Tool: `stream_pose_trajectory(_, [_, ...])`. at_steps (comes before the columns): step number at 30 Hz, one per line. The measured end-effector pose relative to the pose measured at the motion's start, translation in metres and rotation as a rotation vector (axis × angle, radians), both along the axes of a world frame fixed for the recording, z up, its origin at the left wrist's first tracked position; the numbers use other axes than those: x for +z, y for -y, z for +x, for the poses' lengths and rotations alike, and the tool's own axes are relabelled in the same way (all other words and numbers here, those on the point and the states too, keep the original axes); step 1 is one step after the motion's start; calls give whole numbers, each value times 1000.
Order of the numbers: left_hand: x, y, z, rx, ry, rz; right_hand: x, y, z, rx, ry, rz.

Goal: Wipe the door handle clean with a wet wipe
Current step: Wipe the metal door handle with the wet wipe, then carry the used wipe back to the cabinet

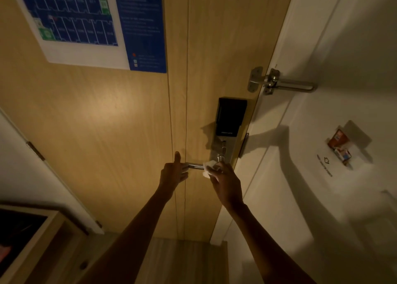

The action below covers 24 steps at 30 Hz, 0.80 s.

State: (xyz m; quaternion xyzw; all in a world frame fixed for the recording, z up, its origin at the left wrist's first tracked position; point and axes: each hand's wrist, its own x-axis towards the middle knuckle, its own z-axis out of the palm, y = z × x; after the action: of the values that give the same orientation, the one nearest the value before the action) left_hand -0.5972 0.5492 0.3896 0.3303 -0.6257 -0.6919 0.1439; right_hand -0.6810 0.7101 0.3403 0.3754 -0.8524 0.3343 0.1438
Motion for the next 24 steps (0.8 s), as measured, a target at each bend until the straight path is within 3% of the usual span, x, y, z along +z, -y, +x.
stream_pose_trajectory(9, [0,0,8,-82,13,-45,4,-9,11,-58,110,-105])
stream_pose_trajectory(16, [-10,15,39,-26,65,-63,4,13,30,-37,130,-150])
stream_pose_trajectory(24, [-24,69,133,147,220,-401,-1,84,71,77,215,2])
